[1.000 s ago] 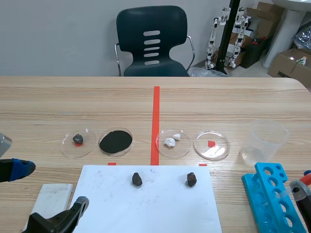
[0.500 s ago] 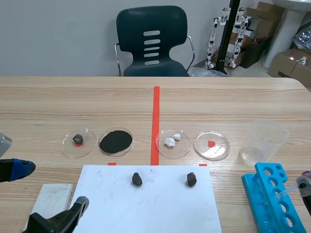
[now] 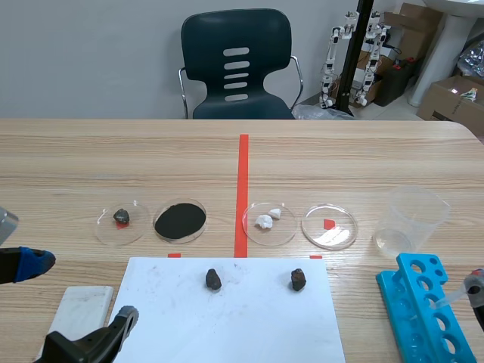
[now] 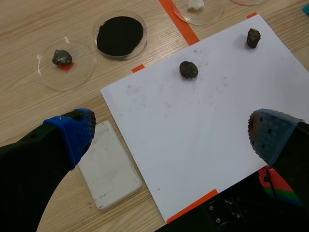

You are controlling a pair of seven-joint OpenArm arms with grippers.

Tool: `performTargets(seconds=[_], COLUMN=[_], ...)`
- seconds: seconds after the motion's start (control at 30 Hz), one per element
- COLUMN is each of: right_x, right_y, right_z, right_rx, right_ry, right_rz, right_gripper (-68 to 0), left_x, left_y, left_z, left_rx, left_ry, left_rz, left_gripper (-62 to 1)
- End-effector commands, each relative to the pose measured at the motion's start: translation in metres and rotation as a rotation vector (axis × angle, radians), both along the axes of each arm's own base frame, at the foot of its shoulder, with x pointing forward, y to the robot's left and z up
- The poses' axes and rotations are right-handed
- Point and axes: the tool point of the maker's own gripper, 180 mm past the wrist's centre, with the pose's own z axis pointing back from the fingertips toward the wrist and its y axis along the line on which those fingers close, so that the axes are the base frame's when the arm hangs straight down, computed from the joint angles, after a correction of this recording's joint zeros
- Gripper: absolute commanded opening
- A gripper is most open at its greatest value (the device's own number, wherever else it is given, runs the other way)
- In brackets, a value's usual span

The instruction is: Pick up the dropper by the top with the right hand

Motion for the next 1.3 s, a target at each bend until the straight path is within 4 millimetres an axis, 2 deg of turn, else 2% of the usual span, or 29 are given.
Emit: performTargets(seconds=[0.0, 0.23, 0.4, 0.63, 0.8, 0.93, 1.07, 1.27], right_x=[0.004, 0.004, 0.003, 0.012, 0.017, 0.02, 0.022, 0.021], right_y=[-0.002, -0.005, -0.006, -0.006, 0.006, 0.025, 0.041, 0.07], right_z=[0.005, 0.01, 0.027, 0.054, 0.082, 0.097, 0.116, 0.131], right_rx=[0.003, -0.012, -0.051, -0.078, -0.112, -0.183, -0.204, -0.184], right_ry=[-0.02, -0.045, -0.066, -0.048, -0.046, -0.029, -0.097, -0.11], right_rz=[-0.005, 0.005, 0.062, 0.097, 0.173, 0.236, 0.259, 0.322], right_gripper=[-66.5, -66.5, -66.5, -66.5, -66.5, -66.5, -66.4, -66.5], left_x=[0.0, 0.0, 0.0, 0.0, 0.0, 0.0, 0.0, 0.0], left_y=[-0.004, -0.004, -0.004, -0.004, -0.004, -0.004, -0.004, -0.004], left_z=[0.005, 0.005, 0.005, 0.005, 0.005, 0.005, 0.005, 0.005], left_rx=[-0.023, -0.023, -0.023, -0.023, -0.023, -0.023, -0.023, -0.023], left_ry=[-0.014, -0.014, -0.014, -0.014, -0.014, -0.014, -0.014, -0.014], left_rz=[0.0, 0.0, 0.0, 0.0, 0.0, 0.0, 0.0, 0.0], left_gripper=[1.4, 1.4, 1.4, 1.4, 1.4, 1.4, 1.4, 1.4])
